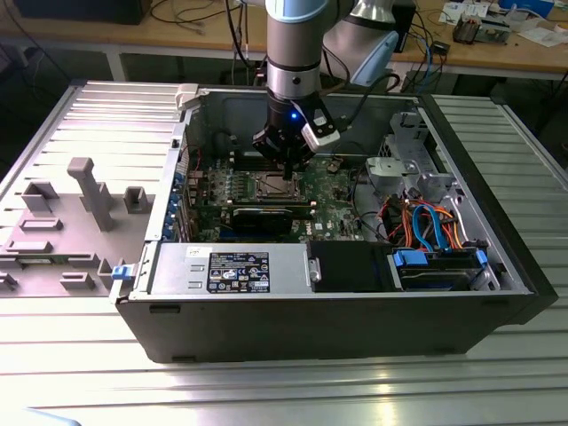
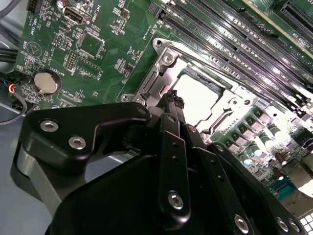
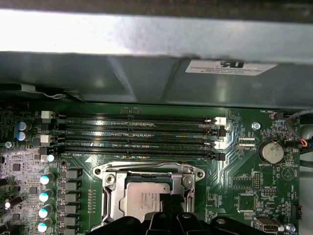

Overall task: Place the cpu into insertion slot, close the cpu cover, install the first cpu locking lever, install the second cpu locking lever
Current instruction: 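Install the second cpu locking lever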

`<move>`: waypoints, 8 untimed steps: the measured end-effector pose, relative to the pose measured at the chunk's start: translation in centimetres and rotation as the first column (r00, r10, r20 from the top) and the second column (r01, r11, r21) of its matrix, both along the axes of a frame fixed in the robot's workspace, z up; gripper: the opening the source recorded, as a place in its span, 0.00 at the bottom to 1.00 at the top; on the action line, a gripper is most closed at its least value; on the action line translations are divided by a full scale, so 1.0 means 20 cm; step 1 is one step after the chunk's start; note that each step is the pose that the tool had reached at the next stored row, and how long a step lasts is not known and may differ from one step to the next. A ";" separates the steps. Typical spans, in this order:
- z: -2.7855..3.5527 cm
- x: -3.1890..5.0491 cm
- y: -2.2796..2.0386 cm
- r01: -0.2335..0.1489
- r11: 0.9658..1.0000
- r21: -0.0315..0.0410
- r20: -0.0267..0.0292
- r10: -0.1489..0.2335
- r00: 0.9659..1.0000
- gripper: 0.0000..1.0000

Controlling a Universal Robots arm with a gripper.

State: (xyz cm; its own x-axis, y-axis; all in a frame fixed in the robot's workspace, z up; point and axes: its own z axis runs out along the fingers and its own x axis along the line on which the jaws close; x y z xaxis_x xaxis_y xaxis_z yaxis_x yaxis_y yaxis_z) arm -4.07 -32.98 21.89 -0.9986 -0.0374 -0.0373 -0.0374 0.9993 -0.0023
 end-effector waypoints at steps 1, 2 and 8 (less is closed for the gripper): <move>0.000 0.000 0.000 0.000 1.000 0.000 0.000 0.000 1.000 0.11; 0.000 0.000 0.000 0.000 1.000 0.000 0.000 0.000 1.000 0.11; 0.044 -0.002 0.000 0.000 1.000 0.000 0.000 0.000 1.000 0.11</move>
State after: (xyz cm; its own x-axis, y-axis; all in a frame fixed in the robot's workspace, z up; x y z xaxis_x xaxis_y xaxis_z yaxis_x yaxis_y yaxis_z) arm -4.10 -32.99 22.78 -0.9986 -0.0374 -0.0374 -0.0374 0.9993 -0.0024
